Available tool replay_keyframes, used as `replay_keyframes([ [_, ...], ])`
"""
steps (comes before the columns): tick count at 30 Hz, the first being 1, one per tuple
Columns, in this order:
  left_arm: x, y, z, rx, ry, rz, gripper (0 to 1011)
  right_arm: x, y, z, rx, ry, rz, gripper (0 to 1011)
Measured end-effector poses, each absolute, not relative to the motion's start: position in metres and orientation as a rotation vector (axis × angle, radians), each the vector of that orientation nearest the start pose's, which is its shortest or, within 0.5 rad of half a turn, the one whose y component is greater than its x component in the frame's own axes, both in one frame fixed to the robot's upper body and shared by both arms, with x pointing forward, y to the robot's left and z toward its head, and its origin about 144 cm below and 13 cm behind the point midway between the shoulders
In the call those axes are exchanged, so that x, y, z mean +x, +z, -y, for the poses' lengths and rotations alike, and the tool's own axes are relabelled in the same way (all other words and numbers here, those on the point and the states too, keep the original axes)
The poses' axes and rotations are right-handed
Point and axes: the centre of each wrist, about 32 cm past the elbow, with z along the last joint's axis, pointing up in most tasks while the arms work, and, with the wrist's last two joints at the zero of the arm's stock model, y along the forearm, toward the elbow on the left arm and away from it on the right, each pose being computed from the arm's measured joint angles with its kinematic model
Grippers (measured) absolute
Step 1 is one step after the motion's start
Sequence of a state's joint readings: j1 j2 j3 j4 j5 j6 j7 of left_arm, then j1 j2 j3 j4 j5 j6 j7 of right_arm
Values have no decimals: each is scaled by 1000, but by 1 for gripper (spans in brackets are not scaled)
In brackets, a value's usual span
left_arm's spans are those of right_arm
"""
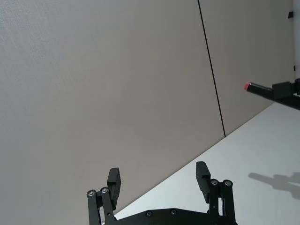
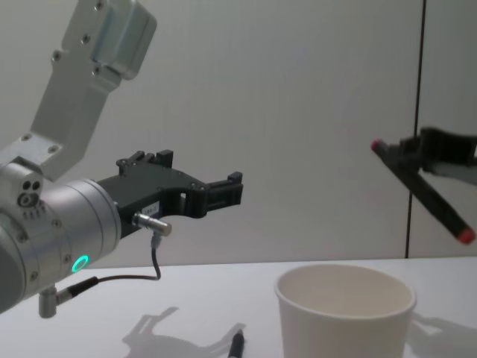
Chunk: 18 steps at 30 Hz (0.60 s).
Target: Place the pen into the pen holder.
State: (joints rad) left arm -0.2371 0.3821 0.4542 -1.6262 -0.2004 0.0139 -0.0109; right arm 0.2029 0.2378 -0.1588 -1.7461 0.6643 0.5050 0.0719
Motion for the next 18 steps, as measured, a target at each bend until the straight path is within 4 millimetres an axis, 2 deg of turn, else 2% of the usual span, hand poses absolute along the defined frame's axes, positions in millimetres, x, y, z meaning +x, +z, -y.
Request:
replay_keyframes([
  [10,492,1204,-198,61,1124,268,1001,489,1262,233,215,-1048,-412,164],
  [18,492,1204,-198,61,1124,268,1001,486,1257,228,228,-1022,-335,164],
])
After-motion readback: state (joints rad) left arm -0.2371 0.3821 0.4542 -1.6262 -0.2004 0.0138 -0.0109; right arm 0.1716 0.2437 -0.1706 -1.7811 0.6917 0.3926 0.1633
